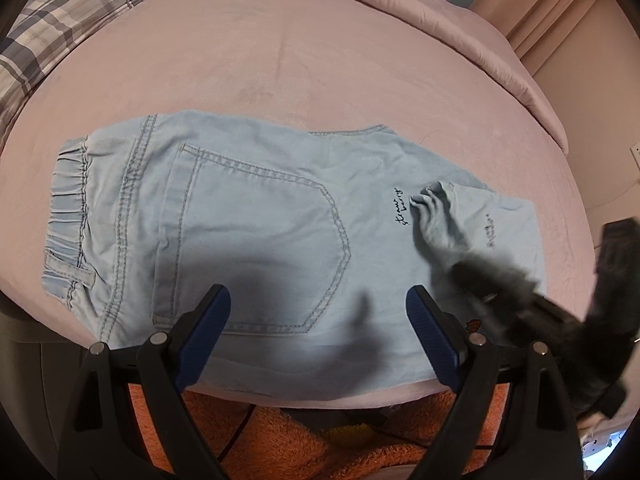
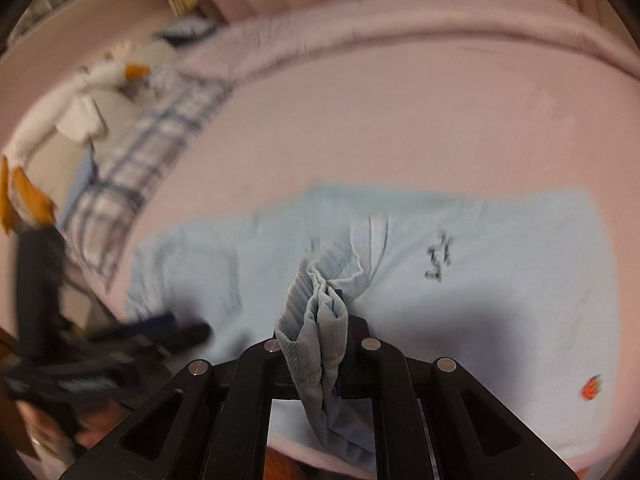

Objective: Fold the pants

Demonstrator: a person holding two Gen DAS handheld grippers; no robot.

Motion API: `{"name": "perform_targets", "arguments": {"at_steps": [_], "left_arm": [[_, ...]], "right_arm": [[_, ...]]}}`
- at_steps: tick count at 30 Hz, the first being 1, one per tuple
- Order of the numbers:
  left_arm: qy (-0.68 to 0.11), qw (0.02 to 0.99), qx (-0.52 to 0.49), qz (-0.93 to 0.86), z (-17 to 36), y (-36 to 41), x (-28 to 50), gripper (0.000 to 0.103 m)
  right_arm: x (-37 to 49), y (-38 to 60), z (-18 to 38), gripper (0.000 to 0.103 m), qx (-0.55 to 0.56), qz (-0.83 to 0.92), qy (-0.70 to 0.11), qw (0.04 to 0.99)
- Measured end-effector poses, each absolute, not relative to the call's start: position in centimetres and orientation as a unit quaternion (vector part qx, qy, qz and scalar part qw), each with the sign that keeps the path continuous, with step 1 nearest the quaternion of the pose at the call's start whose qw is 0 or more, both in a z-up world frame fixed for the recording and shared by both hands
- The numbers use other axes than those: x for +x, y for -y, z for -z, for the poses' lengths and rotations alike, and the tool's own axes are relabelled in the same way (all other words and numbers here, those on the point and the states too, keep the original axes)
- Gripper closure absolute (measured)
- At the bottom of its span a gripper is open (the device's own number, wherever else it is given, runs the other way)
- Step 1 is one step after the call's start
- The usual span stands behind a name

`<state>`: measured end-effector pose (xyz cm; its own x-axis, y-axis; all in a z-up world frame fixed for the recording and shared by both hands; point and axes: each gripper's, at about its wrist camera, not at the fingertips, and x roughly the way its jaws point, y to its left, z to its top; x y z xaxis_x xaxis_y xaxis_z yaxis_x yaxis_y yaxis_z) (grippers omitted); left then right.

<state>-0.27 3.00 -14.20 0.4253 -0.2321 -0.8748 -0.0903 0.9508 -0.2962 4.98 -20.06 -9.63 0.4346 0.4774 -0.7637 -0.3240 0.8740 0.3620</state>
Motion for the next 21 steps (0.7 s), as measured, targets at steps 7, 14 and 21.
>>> {"name": "perform_targets", "arguments": {"at_steps": [7,14,21], "left_arm": [[-0.536,0.829,-0.149,0.057,14.1,-2.1,0.6,0.012],[-0.544,0.82,-0.158,0.087,15.0,-0.5,2.6,0.01],[-0.533,0.817,-0.156,0.154,14.9,3.2,5.2,0.022]], "right_arm": [[4.9,20.5,10.7,0.07,0.071,-0.236,-0.513,0.822],[3.1,24.7,7.1,0.047,0.116,-0.21,-0.468,0.851],[1.8,31.9,7.6,0.048,0.139,-0.081,-0.456,0.875]]}}
